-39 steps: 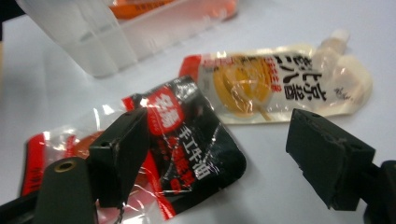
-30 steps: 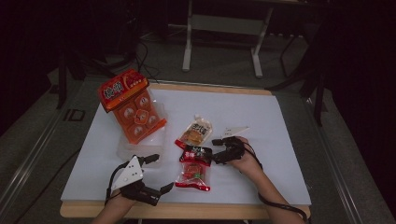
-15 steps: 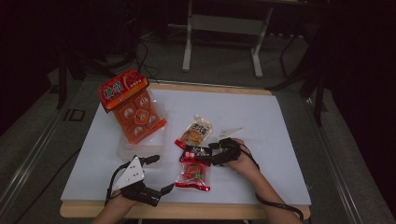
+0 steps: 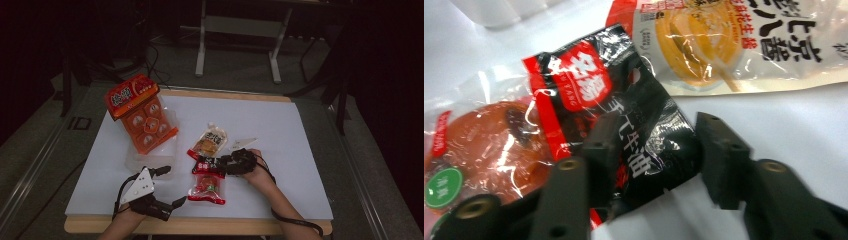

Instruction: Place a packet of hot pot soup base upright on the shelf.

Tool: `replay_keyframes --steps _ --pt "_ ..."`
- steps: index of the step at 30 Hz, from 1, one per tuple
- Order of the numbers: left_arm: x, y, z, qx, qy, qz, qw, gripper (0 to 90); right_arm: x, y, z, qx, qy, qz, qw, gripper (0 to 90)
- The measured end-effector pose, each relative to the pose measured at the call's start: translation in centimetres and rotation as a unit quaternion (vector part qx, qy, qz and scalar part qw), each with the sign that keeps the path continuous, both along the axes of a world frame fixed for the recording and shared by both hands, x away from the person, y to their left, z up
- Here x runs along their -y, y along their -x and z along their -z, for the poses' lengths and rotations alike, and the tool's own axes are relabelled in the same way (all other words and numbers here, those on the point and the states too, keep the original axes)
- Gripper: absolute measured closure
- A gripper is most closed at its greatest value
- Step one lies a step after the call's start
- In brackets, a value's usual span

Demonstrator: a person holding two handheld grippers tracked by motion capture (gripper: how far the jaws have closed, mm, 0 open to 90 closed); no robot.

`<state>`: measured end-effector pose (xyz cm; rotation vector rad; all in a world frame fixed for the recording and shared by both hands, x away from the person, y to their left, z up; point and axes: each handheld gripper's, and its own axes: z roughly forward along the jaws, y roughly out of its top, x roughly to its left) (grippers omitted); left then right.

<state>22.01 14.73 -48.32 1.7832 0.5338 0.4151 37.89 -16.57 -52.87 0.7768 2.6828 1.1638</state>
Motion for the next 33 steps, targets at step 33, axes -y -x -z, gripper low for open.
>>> replay_keyframes --steps 33 --pt "0.0 -0.7 0.3 -0.008 0.009 -0.023 0.9997 1.0 0.1 3.5 -5.0 0.073 0.006 -0.014 0.9972 90.0"
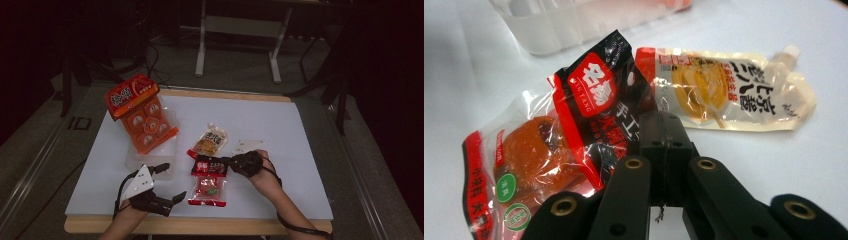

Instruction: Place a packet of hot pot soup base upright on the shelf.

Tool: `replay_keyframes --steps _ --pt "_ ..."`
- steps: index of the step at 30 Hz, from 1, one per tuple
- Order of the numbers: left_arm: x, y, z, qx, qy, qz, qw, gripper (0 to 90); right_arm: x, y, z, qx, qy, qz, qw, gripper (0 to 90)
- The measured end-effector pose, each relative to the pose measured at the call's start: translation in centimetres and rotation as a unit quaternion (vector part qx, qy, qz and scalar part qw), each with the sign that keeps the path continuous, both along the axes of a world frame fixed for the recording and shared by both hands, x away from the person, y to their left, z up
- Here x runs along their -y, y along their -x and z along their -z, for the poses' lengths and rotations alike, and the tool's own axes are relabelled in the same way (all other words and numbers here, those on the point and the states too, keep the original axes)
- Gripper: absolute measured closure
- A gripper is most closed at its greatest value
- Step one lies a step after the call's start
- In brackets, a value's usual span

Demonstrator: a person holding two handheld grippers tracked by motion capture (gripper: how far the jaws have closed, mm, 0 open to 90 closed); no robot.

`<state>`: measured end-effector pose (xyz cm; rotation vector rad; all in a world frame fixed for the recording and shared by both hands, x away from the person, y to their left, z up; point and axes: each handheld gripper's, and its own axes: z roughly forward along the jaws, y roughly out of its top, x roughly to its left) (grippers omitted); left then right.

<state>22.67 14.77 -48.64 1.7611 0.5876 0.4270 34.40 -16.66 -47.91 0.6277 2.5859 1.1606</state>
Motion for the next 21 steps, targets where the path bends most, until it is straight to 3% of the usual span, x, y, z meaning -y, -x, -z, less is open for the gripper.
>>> replay_keyframes --steps 10,13,18,21 --pt "0.4 -0.2 -0.2 -0.020 0.001 0.023 0.9995 1.0 0.3 1.9 -1.9 0.028 -0.020 -0.012 0.9993 90.0" --pt "0.8 -0.2 -0.2 -0.025 -0.011 0.030 0.9992 1.0 0.5 2.9 -2.6 0.040 -0.030 -0.020 0.9985 90.0" --pt "1.1 -0.4 -0.3 -0.024 -0.018 0.023 0.9993 2.7 0.7 4.0 -3.1 0.058 -0.037 -0.029 0.9972 90.0" --pt "1.2 -0.8 -0.6 -0.030 -0.007 0.021 0.9993 2.7 0.9 4.8 -3.6 0.063 -0.046 -0.036 0.9963 90.0"
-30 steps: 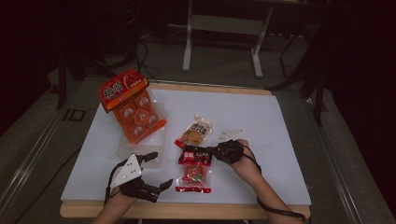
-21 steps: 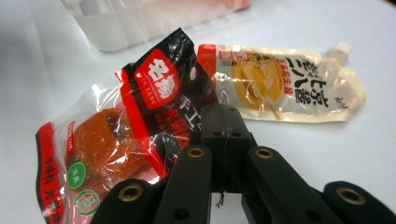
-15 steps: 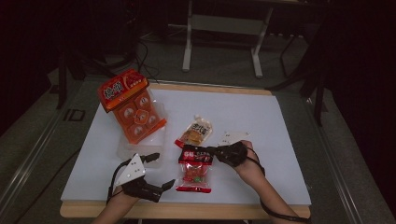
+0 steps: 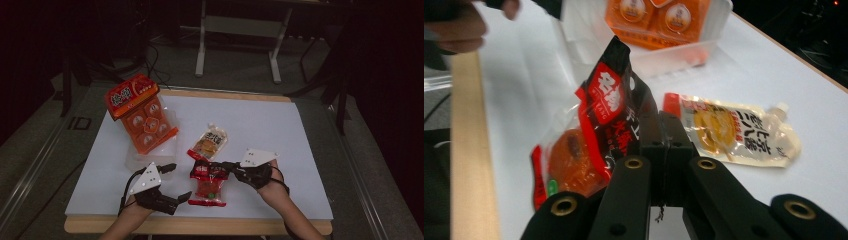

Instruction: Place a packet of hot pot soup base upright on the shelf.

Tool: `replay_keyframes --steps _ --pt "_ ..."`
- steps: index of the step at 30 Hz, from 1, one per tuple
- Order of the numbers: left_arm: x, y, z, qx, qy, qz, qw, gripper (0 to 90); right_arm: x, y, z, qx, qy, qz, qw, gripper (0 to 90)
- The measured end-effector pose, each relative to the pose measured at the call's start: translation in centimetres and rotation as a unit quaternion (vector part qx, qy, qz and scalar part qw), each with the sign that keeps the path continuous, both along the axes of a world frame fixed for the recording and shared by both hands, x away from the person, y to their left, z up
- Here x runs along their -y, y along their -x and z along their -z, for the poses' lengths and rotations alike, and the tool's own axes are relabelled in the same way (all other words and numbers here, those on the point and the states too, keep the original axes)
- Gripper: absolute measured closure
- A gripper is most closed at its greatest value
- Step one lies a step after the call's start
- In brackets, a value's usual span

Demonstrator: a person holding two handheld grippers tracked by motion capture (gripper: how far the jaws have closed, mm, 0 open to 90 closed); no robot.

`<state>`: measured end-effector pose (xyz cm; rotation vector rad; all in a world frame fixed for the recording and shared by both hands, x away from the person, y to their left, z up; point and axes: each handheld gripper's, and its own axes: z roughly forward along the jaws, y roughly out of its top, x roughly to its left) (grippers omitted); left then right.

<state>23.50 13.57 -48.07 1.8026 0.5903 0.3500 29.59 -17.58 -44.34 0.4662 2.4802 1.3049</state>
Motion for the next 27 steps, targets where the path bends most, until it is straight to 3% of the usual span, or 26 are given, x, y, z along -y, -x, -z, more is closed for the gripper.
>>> replay_keyframes --steps 7,12,23,25,26,27 --pt "0.1 -0.4 -0.3 0.000 -0.002 -0.004 1.0000 2.8 -0.1 1.1 -0.8 0.011 -0.003 -0.014 0.9998 90.0" --pt "0.2 -0.6 -0.5 -0.001 -0.002 0.005 1.0000 7.9 -0.2 1.9 -1.1 0.018 -0.008 -0.021 0.9996 90.0" --pt "1.2 -1.0 -0.8 -0.004 -0.008 0.036 0.9993 39.1 0.0 3.7 -1.6 0.028 -0.014 -0.041 0.9987 90.0" --pt "1.3 -1.2 -0.7 -0.011 -0.010 0.050 0.9986 49.9 0.1 3.9 -1.7 0.027 -0.016 -0.043 0.9986 90.0" --pt "1.3 -1.5 -0.5 -0.017 -0.009 0.074 0.9971 51.5 0.0 4.0 -1.7 0.029 -0.015 -0.045 0.9984 90.0" --pt "1.3 -1.5 -0.5 -0.017 -0.009 0.074 0.9971 52.6 0.0 4.0 -1.7 0.029 -0.015 -0.045 0.9984 90.0"
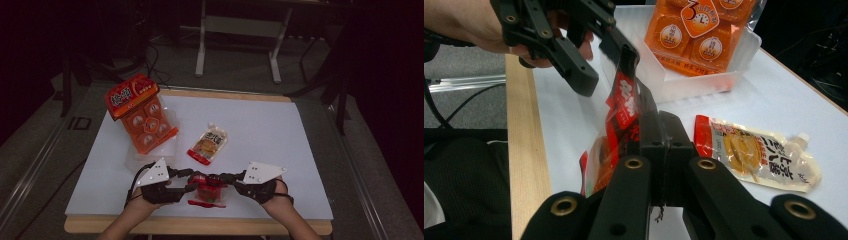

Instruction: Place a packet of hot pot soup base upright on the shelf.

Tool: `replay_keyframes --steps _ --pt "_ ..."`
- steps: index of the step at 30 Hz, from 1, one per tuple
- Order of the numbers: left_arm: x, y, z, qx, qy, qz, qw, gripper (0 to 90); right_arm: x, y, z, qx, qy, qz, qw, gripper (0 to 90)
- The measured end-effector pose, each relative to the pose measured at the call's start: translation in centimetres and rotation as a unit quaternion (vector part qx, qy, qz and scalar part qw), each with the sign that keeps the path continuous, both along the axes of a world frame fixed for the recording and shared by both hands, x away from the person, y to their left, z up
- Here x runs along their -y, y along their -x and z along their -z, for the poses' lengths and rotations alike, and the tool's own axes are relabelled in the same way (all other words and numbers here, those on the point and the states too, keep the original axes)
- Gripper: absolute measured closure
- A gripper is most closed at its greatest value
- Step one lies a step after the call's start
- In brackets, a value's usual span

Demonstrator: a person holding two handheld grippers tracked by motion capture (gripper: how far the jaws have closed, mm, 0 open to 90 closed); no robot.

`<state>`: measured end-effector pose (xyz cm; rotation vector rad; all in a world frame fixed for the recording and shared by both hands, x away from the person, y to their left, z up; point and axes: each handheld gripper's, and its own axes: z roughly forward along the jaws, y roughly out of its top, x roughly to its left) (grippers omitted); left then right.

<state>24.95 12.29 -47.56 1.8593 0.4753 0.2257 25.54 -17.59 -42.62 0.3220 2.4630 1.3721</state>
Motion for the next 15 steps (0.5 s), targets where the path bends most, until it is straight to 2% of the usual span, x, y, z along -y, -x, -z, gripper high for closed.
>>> replay_keyframes --steps 2,3,5,8,9,10,11,12,15 --pt "0.0 -0.3 0.2 -0.007 0.004 0.006 1.0000 54.6 -0.1 0.1 0.0 0.001 0.002 -0.002 1.0000 90.0" --pt "-0.2 -0.7 0.3 -0.021 0.022 0.015 0.9994 56.2 -0.1 0.1 -0.1 0.000 0.001 -0.002 1.0000 90.0" --pt "-0.3 -1.0 0.3 -0.024 0.023 0.020 0.9993 58.3 -0.1 0.2 -0.1 -0.001 -0.001 -0.003 1.0000 90.0" --pt "-0.3 -1.2 0.3 -0.023 0.022 0.029 0.9991 61.7 -0.1 0.2 -0.2 -0.003 -0.002 -0.005 1.0000 90.0" --pt "-0.3 -1.4 0.3 -0.025 0.023 0.033 0.9989 67.8 -0.1 0.2 -0.2 -0.003 -0.002 -0.006 1.0000 90.0" --pt "-0.3 -1.4 0.3 -0.025 0.023 0.033 0.9989 68.0 -0.1 0.2 -0.2 -0.003 -0.002 -0.006 1.0000 90.0" --pt "-0.2 -1.4 0.4 -0.027 0.025 0.032 0.9988 72.0 -0.1 0.2 -0.2 -0.003 -0.003 -0.007 1.0000 90.0" --pt "-0.2 -1.5 0.4 -0.025 0.021 0.028 0.9991 72.0 -0.1 0.2 -0.2 -0.003 -0.003 -0.007 1.0000 90.0" --pt "0.0 -1.4 0.3 -0.010 0.005 0.014 0.9998 79.5 -0.2 0.2 -0.2 -0.003 -0.002 -0.008 1.0000 90.0"
